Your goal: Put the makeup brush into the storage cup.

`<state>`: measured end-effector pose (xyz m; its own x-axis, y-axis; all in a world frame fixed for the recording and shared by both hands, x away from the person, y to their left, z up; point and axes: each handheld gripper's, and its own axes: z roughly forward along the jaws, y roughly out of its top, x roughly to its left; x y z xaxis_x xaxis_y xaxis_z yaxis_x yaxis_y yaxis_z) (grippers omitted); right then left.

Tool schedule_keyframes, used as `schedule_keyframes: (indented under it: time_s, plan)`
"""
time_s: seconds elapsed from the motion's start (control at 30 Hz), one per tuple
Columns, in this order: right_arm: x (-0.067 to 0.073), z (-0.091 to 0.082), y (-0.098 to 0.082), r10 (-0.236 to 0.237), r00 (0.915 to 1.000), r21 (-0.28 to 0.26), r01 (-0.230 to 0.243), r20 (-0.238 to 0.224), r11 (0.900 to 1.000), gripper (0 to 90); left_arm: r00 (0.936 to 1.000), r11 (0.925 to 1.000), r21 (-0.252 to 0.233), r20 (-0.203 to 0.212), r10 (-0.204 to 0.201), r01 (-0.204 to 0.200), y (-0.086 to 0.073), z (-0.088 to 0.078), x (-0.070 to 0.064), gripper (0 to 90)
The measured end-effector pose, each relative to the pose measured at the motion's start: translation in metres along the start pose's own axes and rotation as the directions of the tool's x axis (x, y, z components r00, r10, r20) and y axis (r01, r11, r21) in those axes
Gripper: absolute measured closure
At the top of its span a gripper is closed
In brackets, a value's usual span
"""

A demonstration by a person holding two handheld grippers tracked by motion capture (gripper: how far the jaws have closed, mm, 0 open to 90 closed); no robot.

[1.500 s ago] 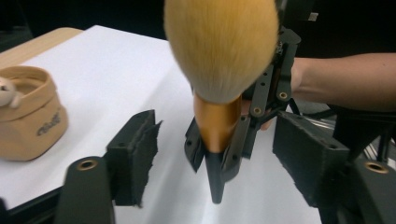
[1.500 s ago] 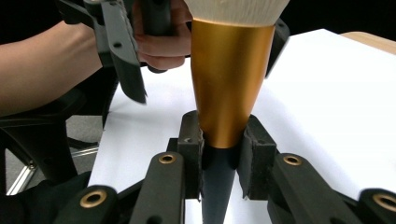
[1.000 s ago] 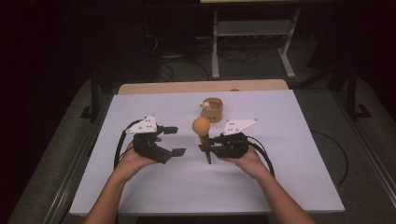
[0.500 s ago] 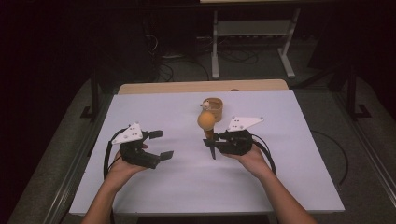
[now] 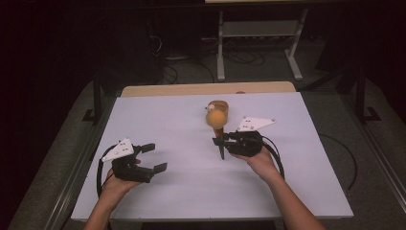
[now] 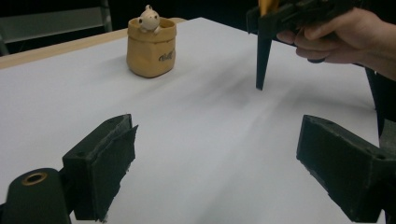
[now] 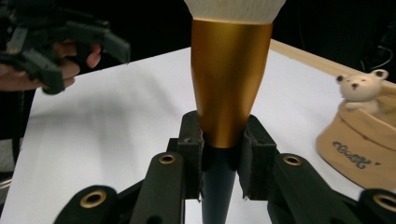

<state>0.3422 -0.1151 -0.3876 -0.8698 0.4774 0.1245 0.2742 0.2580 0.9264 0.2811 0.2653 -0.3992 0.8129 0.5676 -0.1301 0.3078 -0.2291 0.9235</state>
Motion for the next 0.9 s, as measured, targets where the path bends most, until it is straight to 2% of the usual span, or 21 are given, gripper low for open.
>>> schedule_keyframes:
  time_s: [0.1, 0.27, 0.3, 0.43, 0.57, 0.9]
  plan:
    - [-0.002, -0.001, 0.001, 0.005, 0.9997, -0.001, -0.005, 0.026, 1.0, 72.5, 1.0, 0.9999, -0.01, -0.007, -0.006, 0.006, -0.004, -0.004, -0.003, 11.1]
    - [-0.01, -0.005, 0.001, 0.023, 0.9969, -0.017, -0.022, 0.075, 1.0, 72.5, 0.9998, 0.9998, 0.0, -0.011, -0.019, 0.019, -0.011, -0.008, -0.006, 11.3]
    - [-0.011, -0.006, 0.001, 0.033, 0.9959, -0.021, -0.031, 0.084, 0.999, 72.5, 0.9998, 0.9999, 0.006, -0.015, -0.009, 0.01, -0.013, -0.009, -0.006, 11.3]
    - [-0.018, -0.007, 0.001, 0.061, 0.9922, -0.035, -0.058, 0.108, 0.998, 72.5, 0.9997, 0.9997, 0.007, -0.01, -0.022, 0.022, -0.018, -0.011, -0.008, 11.3]
    - [-0.024, -0.006, 0.0, 0.079, 0.9868, -0.039, -0.074, 0.142, 0.997, 72.5, 0.9999, 0.9999, 0.013, -0.011, -0.011, 0.012, -0.019, -0.01, -0.007, 11.7]
    - [-0.038, -0.008, -0.001, 0.128, 0.9708, -0.047, -0.121, 0.203, 0.992, 72.5, 0.9991, 0.9995, 0.002, -0.026, -0.032, 0.032, -0.02, -0.013, -0.005, 12.4]
